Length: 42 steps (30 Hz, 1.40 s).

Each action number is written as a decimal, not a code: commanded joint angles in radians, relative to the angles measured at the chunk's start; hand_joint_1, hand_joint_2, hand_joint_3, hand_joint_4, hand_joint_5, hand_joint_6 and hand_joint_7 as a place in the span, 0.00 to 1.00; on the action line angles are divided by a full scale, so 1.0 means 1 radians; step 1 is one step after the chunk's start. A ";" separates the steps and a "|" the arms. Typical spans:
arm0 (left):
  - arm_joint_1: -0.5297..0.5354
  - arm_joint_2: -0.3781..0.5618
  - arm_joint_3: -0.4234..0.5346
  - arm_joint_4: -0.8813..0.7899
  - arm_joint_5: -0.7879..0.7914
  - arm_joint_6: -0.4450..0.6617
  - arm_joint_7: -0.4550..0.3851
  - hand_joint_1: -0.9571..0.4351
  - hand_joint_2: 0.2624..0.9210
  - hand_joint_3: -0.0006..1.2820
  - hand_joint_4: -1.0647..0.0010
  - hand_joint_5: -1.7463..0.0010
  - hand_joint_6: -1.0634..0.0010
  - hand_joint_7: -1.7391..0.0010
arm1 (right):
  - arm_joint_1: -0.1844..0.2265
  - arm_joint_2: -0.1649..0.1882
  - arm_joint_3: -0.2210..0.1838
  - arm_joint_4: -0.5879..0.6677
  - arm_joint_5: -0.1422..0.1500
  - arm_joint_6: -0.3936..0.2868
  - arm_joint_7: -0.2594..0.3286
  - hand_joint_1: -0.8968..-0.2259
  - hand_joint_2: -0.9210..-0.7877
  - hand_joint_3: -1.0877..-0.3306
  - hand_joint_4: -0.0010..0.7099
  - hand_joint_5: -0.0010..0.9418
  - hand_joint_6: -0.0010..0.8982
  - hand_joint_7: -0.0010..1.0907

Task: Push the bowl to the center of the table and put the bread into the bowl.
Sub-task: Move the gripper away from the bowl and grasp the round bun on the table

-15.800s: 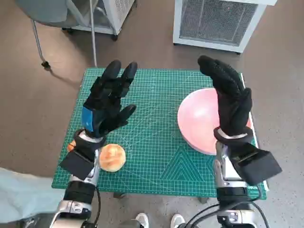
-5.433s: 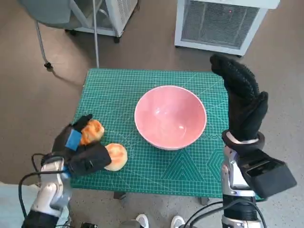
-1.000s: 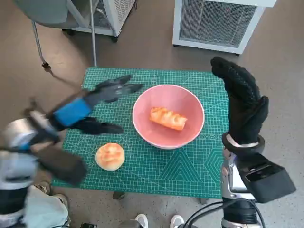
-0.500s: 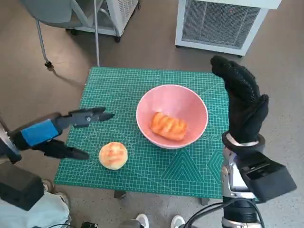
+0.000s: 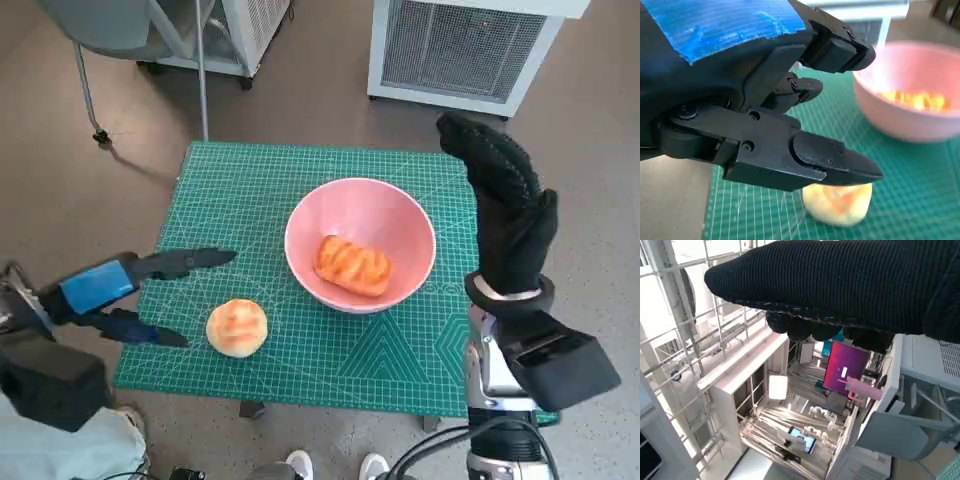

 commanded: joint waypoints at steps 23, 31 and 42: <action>-0.141 -0.165 -0.311 0.337 0.363 -0.113 0.177 0.66 0.82 0.01 0.85 0.99 0.70 0.99 | 0.018 -0.028 -0.013 -0.024 0.025 0.024 0.038 0.69 0.00 0.58 0.44 0.11 0.00 0.70; -0.170 -0.168 -0.349 0.355 0.442 -0.102 0.227 0.54 0.98 0.13 0.47 0.89 0.54 0.48 | 0.021 -0.030 -0.014 -0.031 0.019 0.024 0.033 0.68 0.00 0.59 0.43 0.11 0.00 0.70; -0.205 -0.103 -0.257 0.325 0.265 -0.199 0.210 0.69 1.00 0.11 0.50 0.27 0.42 0.31 | 0.023 -0.030 -0.018 -0.022 0.012 0.012 0.028 0.68 0.00 0.59 0.43 0.12 0.00 0.70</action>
